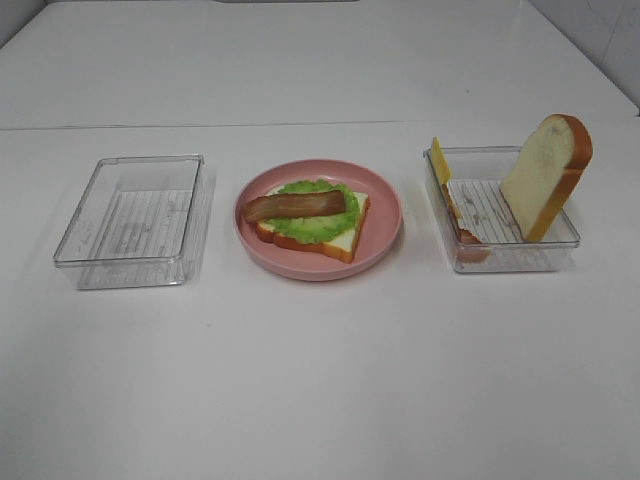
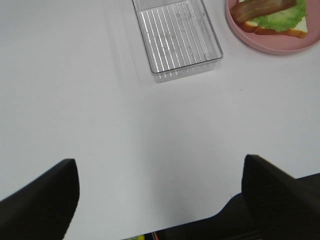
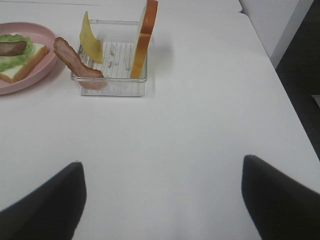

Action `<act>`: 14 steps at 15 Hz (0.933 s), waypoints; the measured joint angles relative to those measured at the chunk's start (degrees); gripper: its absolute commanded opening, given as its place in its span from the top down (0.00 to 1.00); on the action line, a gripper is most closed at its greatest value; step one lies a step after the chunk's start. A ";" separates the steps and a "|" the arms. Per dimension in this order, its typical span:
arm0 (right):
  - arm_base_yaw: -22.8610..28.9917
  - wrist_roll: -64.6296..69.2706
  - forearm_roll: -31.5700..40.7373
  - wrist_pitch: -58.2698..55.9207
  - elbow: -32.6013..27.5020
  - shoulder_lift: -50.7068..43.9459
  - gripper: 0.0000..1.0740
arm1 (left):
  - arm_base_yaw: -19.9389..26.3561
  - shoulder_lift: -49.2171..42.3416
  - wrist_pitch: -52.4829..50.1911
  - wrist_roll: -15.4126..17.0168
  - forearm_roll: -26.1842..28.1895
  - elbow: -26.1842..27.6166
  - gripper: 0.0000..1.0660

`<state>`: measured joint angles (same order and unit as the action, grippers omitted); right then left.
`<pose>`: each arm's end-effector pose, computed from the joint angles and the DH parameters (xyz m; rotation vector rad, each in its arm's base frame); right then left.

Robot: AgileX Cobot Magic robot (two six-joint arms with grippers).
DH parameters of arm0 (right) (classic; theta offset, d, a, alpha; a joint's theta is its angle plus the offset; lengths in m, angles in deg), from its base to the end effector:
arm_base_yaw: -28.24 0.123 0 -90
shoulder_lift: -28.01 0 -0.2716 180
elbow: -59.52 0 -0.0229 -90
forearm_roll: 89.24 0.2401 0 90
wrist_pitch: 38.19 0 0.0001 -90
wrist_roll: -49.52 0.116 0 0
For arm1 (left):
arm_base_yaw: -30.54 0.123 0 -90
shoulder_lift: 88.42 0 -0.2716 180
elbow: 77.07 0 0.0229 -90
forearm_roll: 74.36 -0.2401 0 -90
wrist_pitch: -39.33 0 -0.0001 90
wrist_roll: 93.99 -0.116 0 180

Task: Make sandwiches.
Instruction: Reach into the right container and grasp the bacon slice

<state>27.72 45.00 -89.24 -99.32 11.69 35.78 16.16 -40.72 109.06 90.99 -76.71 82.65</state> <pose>0.0196 -0.0002 0.2620 -0.0711 2.0365 -0.0552 0.1068 -0.0228 0.3493 0.1963 2.3970 -0.1043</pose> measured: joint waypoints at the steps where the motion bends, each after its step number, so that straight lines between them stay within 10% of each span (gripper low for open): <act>1: 0.00 0.00 0.00 0.00 0.00 0.00 0.26 | 0.00 -6.65 -0.17 -0.80 0.00 -4.53 0.22; 10: 0.00 0.00 0.00 0.00 0.00 0.00 0.26 | 0.00 -38.22 -2.52 -5.56 -0.06 -24.69 0.22; 14: 0.00 0.00 0.00 0.00 0.00 0.00 0.26 | 0.00 -39.82 -5.33 -6.07 1.89 -25.67 0.22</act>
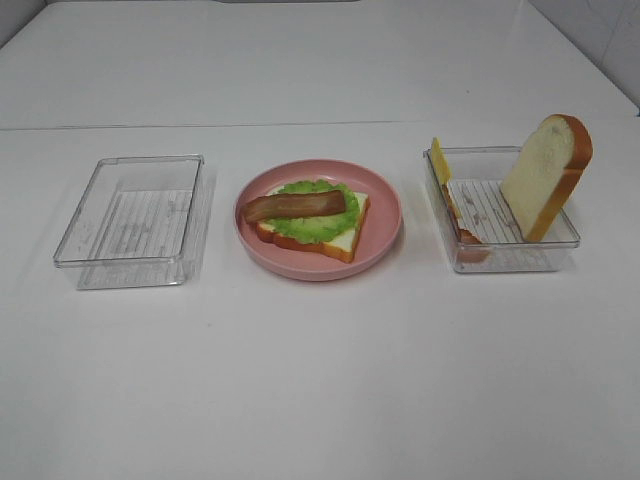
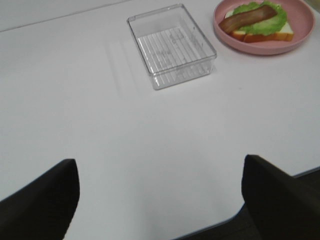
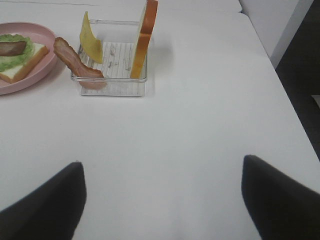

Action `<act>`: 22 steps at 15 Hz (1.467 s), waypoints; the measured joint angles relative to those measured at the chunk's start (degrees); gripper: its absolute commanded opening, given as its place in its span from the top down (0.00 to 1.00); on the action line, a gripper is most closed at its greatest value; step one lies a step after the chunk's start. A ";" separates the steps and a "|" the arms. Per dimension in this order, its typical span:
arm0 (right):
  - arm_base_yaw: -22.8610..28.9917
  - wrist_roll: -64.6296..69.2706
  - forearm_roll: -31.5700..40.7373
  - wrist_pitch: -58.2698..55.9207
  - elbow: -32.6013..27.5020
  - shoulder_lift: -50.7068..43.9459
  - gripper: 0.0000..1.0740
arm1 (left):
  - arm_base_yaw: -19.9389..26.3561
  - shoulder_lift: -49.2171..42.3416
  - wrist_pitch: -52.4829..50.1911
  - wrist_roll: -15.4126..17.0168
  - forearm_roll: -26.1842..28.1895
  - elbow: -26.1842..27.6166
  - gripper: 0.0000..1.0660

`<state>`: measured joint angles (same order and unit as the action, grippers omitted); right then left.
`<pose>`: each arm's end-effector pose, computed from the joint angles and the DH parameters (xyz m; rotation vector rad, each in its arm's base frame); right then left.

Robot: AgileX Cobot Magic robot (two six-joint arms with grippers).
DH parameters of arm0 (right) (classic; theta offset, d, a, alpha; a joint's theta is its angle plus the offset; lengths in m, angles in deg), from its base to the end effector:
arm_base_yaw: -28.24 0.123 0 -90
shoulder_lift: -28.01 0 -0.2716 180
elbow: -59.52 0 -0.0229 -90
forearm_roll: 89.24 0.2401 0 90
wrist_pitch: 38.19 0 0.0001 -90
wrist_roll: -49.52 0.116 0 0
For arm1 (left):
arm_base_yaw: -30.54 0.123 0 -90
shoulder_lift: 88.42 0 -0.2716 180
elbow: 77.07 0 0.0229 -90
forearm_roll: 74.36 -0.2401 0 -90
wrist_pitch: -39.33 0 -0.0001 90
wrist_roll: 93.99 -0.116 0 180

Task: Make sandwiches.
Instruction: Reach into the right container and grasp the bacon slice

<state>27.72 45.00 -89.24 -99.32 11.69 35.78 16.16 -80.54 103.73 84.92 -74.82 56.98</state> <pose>0.0196 -0.0002 0.2620 -0.0711 2.0365 -0.0552 0.0132 -0.0025 0.2655 0.2772 2.0475 -0.1334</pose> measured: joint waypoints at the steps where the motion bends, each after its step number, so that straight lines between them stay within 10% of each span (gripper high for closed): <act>1: 0.00 0.00 0.00 0.00 0.00 0.00 0.26 | 0.00 0.00 -1.09 0.00 0.80 -0.29 0.22; 9: 0.00 0.00 6.30 8.77 3.61 24.12 0.28 | 0.00 -0.06 -4.13 -1.43 4.01 -1.95 0.22; 22: 0.00 -7.96 16.62 3.78 41.77 83.54 0.30 | 0.00 -0.06 -4.24 -1.43 4.01 -2.18 0.22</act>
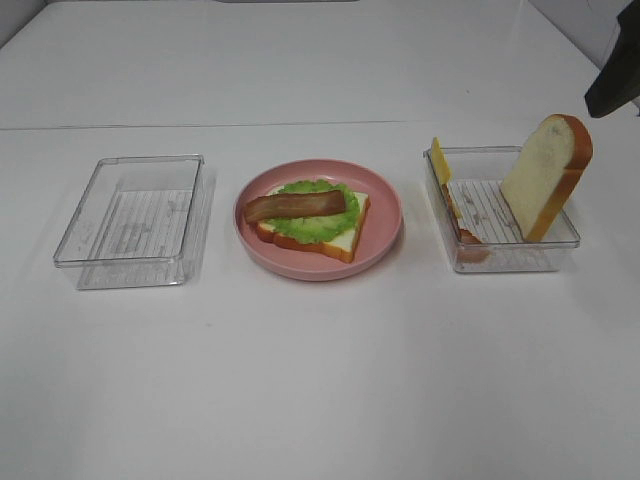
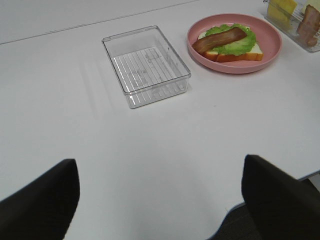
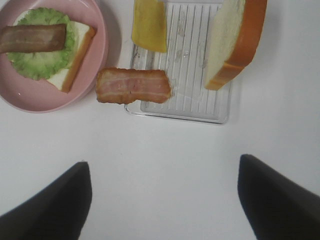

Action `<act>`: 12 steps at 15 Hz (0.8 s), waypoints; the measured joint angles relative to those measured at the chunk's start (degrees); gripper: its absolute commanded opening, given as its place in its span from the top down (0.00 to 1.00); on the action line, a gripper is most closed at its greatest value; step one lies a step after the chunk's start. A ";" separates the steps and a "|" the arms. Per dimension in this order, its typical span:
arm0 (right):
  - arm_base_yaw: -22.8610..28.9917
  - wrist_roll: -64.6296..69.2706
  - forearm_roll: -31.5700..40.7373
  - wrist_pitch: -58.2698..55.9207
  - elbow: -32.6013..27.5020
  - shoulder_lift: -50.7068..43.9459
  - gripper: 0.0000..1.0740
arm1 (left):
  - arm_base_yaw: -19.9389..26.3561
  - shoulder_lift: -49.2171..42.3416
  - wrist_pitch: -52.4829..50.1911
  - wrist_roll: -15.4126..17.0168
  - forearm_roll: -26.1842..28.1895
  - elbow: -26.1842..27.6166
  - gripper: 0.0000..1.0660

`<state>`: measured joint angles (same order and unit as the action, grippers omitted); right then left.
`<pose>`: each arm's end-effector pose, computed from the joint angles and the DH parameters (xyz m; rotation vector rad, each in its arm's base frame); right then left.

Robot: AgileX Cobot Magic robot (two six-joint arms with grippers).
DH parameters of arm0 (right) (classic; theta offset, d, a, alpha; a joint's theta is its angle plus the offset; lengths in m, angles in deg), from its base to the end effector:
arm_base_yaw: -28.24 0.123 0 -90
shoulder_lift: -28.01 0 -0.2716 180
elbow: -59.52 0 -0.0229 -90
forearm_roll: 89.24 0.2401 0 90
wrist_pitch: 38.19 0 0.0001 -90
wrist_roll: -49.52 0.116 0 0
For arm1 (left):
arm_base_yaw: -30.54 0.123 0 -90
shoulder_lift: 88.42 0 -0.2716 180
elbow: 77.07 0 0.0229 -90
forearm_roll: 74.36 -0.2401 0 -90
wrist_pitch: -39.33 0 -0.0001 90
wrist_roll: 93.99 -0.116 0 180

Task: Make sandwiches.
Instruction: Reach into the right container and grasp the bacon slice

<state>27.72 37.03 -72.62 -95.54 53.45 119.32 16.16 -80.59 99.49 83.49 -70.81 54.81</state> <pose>0.2975 0.0253 0.2855 -0.1416 2.6555 0.3037 0.0188 -0.0113 0.2624 0.3011 2.0085 -0.2046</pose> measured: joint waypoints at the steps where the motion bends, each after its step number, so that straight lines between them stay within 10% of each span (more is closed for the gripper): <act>1: 0.06 0.00 0.00 -0.74 0.86 1.32 0.30 | 0.00 0.00 0.00 0.00 0.00 0.00 0.22; 12: 15.87 7.96 -1.78 -4.53 18.39 26.93 0.34 | 0.00 0.00 0.00 0.00 0.00 0.00 0.22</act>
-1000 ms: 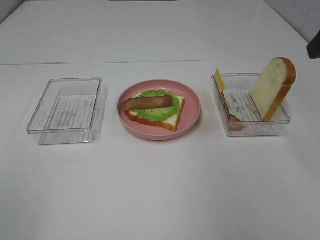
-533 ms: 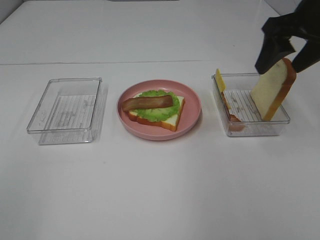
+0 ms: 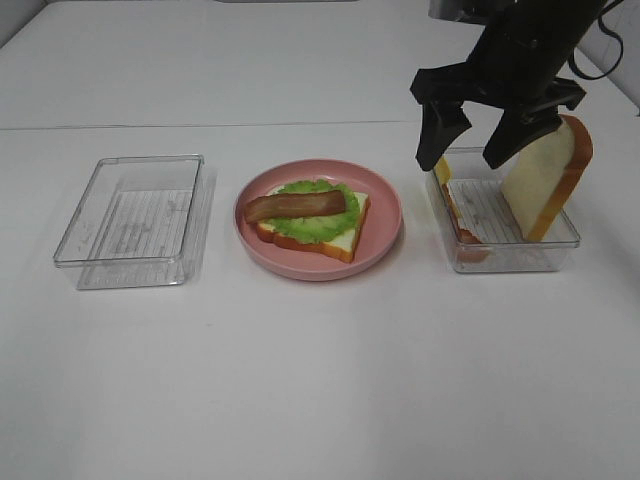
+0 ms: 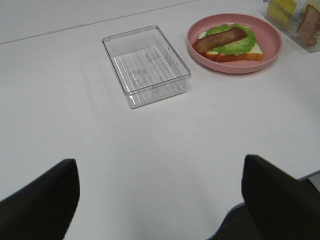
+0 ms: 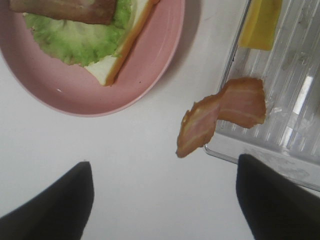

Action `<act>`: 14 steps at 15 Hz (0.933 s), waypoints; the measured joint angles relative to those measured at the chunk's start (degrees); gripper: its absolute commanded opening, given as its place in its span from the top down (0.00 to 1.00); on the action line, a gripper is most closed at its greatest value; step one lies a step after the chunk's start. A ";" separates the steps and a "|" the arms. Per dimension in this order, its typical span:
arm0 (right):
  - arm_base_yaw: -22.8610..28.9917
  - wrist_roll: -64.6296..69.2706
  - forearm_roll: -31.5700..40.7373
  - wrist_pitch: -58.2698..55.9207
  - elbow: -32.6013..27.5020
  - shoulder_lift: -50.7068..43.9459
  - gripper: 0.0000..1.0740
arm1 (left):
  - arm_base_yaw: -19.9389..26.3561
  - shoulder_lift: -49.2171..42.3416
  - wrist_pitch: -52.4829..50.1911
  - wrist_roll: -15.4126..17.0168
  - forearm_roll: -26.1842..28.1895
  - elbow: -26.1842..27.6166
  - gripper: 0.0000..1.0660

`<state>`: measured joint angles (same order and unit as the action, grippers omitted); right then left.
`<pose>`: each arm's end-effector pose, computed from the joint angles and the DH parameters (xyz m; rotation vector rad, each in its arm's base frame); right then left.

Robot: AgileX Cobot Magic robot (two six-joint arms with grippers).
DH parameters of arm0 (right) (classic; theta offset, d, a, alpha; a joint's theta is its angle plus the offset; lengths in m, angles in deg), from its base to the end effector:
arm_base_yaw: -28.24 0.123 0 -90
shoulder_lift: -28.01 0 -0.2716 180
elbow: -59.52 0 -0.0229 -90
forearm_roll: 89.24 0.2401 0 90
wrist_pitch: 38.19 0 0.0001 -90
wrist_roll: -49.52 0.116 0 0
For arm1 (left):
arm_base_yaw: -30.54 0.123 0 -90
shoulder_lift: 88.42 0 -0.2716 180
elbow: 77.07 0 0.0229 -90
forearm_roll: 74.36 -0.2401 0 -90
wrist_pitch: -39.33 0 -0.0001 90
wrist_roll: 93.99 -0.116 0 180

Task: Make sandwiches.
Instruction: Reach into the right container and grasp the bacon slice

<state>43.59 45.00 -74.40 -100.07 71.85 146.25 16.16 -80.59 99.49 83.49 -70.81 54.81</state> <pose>0.3702 0.1288 0.2084 -0.3633 2.9064 0.3832 0.0188 -0.0113 0.2624 0.3011 2.0085 -0.2046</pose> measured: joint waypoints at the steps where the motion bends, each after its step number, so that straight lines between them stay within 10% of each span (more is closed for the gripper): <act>1: 0.00 0.52 0.00 0.00 0.63 1.55 0.36 | 0.00 0.00 0.00 0.00 0.00 0.00 0.22; 7: 0.00 2.92 -0.46 2.18 0.92 8.65 0.47 | 0.00 0.00 0.00 0.00 0.00 0.00 0.22; 14: 0.00 4.53 -1.78 3.55 0.92 9.74 1.00 | 0.00 0.00 0.00 0.00 0.00 0.00 0.22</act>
<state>43.59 49.52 -76.17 -96.52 72.76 155.99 16.16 -80.59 99.49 83.49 -70.81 54.81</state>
